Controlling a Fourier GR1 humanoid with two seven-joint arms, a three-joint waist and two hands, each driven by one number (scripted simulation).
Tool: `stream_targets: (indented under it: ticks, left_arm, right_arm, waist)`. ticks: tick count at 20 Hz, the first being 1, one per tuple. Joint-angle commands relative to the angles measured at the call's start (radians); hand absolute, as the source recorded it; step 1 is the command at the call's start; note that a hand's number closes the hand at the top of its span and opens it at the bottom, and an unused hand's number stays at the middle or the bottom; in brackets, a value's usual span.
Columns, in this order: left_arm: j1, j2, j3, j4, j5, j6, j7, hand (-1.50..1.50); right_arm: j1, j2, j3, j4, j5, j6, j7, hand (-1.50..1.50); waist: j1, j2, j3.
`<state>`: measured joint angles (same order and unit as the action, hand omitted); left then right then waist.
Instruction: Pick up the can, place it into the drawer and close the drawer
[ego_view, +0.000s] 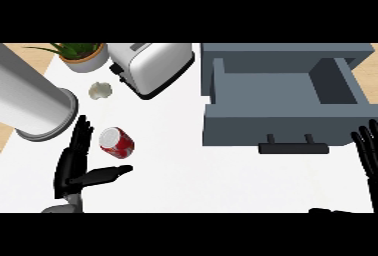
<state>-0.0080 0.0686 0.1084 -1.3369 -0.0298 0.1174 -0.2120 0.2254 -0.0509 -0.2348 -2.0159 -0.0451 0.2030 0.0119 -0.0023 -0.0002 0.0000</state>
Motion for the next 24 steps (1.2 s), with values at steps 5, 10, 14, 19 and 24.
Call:
stream_targets:
  ticks: [5,10,14,19,24]
  left_arm:
    - [-0.027,-0.005,0.030,0.163,0.010,0.003,-0.117,-1.50]
    - [-0.035,0.011,0.058,0.218,0.045,-0.023,-0.153,-1.50]
    - [-0.045,0.008,0.047,0.270,0.041,-0.024,-0.154,-1.50]
    - [-0.138,0.005,0.069,0.357,0.044,0.019,-0.196,-1.50]
    - [-0.223,0.067,0.110,0.491,0.072,-0.030,-0.245,-1.50]
  right_arm:
    - [0.055,0.020,-0.011,-0.057,-0.007,0.026,-0.007,-1.50]
    - [0.071,0.025,0.000,-0.091,0.005,0.021,0.027,-1.50]
    - [0.025,0.027,0.020,-0.094,0.018,-0.013,0.047,-1.50]
    - [-0.009,0.021,-0.007,-0.083,-0.026,-0.012,0.074,-1.50]
    - [0.037,0.016,-0.021,-0.120,-0.033,0.006,0.080,-1.50]
  waist:
    - [-0.002,0.000,0.000]
    - [-0.001,0.000,0.000]
    - [0.000,0.000,0.000]
    - [-0.001,0.000,0.000]
    - [-0.003,0.000,0.000]
